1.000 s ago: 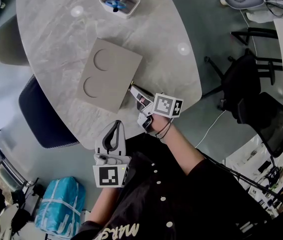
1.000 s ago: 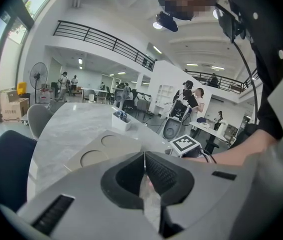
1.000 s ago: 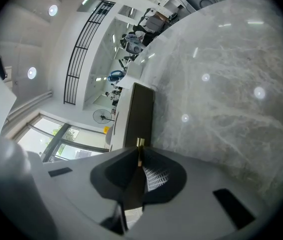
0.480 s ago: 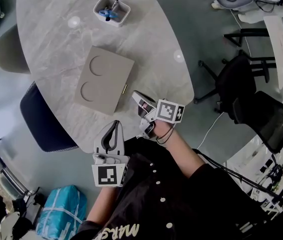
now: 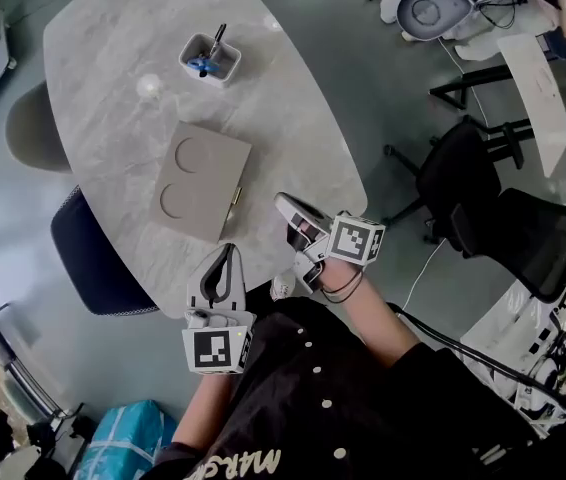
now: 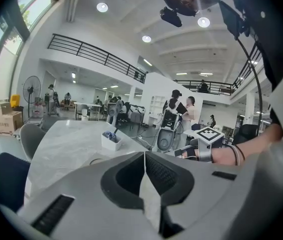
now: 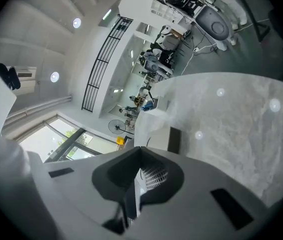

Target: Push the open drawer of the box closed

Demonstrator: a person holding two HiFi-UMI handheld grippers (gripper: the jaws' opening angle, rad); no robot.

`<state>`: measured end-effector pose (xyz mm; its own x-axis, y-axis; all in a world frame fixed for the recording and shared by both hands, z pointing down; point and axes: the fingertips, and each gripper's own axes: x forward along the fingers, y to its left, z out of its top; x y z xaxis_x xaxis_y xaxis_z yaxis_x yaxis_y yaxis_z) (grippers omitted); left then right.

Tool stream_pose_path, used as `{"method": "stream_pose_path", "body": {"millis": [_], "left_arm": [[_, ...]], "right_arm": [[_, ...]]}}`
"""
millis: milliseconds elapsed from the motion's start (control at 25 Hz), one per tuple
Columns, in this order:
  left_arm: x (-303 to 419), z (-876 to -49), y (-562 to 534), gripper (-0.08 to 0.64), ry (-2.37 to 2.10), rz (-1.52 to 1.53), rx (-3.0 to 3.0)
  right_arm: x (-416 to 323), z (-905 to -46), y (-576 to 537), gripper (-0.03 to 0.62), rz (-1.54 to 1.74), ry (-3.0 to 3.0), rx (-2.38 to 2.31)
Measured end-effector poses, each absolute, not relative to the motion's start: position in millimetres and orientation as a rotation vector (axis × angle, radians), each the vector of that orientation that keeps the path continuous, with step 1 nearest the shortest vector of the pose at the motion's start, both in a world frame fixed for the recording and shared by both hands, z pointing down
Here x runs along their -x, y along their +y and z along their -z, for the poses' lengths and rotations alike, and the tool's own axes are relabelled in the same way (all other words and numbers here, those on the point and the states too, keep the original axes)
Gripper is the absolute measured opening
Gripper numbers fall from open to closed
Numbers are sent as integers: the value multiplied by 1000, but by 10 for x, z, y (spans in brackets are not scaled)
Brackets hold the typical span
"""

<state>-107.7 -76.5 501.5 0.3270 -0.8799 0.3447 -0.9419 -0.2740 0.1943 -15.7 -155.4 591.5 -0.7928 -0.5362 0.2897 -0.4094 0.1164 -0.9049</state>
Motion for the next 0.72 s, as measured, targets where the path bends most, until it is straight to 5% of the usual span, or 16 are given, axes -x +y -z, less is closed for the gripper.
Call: {"method": "stream_pose_path", "body": {"millis": [720], "left_arm": [[986, -4315, -767, 17, -1716, -135, -2371]], "right_arm": [[-858, -4604, -1411, -3, 1186, 2383, 1219]]}}
